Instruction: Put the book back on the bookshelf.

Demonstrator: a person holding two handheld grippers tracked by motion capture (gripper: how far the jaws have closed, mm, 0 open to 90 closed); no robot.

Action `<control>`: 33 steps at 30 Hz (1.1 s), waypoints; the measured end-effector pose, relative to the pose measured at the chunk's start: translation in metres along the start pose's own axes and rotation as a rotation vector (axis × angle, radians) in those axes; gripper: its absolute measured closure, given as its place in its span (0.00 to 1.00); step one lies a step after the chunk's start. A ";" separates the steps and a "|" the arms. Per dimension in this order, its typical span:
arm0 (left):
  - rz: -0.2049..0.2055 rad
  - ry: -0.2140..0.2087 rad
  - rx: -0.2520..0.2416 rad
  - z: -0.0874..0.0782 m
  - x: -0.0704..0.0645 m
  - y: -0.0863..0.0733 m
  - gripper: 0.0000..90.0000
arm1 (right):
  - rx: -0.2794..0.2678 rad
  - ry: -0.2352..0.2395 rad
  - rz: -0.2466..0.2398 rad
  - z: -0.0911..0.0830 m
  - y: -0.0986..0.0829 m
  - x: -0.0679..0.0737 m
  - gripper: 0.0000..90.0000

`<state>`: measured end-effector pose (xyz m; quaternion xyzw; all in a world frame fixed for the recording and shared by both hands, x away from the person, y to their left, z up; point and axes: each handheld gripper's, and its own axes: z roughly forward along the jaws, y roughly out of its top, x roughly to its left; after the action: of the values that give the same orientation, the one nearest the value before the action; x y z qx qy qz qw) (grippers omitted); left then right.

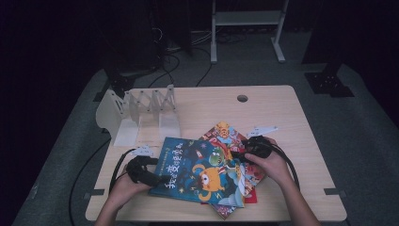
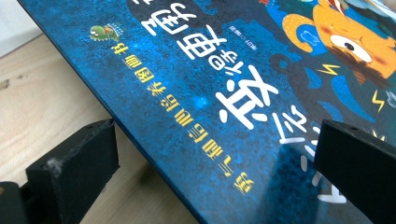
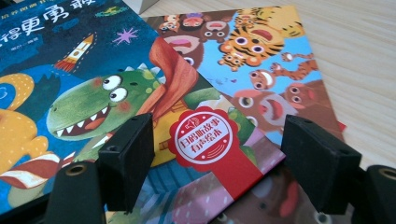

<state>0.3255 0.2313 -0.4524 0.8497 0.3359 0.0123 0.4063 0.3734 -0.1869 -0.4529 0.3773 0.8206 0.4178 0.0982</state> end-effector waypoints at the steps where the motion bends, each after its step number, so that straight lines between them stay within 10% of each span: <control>1: -0.006 -0.003 0.000 0.000 0.001 -0.001 0.00 | -0.002 -0.001 -0.004 0.000 0.000 0.001 0.28; 12: -0.038 -0.008 -0.008 -0.004 0.008 -0.005 0.00 | 0.022 -0.046 -0.076 -0.031 -0.011 0.004 0.44; 23: -0.052 0.000 0.007 -0.007 0.010 -0.005 0.00 | 0.059 0.057 -0.134 -0.053 -0.040 0.019 0.89; 33: -0.070 -0.013 0.005 -0.009 0.015 -0.007 0.00 | 0.061 0.109 -0.171 -0.045 -0.036 0.026 0.99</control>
<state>0.3303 0.2496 -0.4550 0.8385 0.3628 -0.0084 0.4064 0.3147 -0.2094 -0.4479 0.2855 0.8663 0.4027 0.0771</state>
